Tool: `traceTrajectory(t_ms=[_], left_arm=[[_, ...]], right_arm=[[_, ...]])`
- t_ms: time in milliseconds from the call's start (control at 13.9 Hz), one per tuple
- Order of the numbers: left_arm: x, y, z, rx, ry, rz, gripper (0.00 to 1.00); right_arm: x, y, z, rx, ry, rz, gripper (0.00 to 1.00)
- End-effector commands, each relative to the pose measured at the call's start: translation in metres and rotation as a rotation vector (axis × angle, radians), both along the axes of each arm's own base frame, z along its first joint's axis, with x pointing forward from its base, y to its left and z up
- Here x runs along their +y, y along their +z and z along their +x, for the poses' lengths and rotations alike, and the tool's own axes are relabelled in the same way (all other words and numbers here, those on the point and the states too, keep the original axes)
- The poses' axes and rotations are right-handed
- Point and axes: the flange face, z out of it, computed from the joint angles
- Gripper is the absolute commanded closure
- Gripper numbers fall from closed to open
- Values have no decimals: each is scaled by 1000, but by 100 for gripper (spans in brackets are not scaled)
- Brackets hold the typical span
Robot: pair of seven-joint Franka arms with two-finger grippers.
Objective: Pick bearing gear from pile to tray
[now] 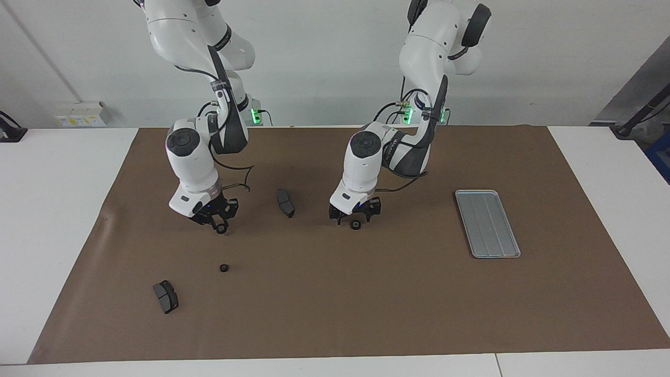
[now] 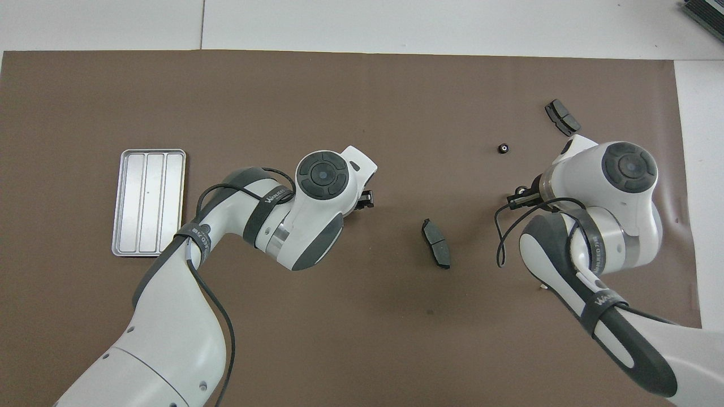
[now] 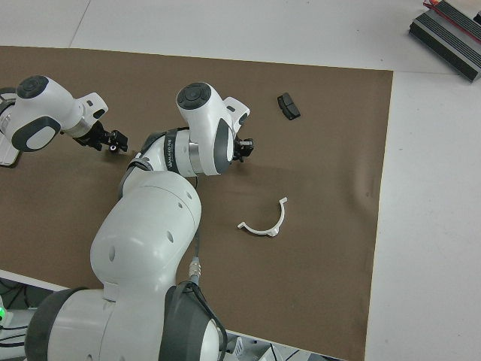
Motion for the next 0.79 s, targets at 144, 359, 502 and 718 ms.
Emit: traceTrajectory(t_ms=[144, 359, 502, 718], left_arm=[[7, 5, -9, -28, -48, 19, 32], [9, 3, -9, -26, -50, 22, 35], [9, 3, -9, -29, -61, 20, 35], [11, -1, -9, -38, -60, 11, 37]], right_arm=[[26, 45, 11, 22, -135, 102, 100], [42, 60, 15, 26, -166, 105, 100], [48, 61, 15, 24, -198, 107, 100], [75, 70, 17, 1, -240, 121, 100]])
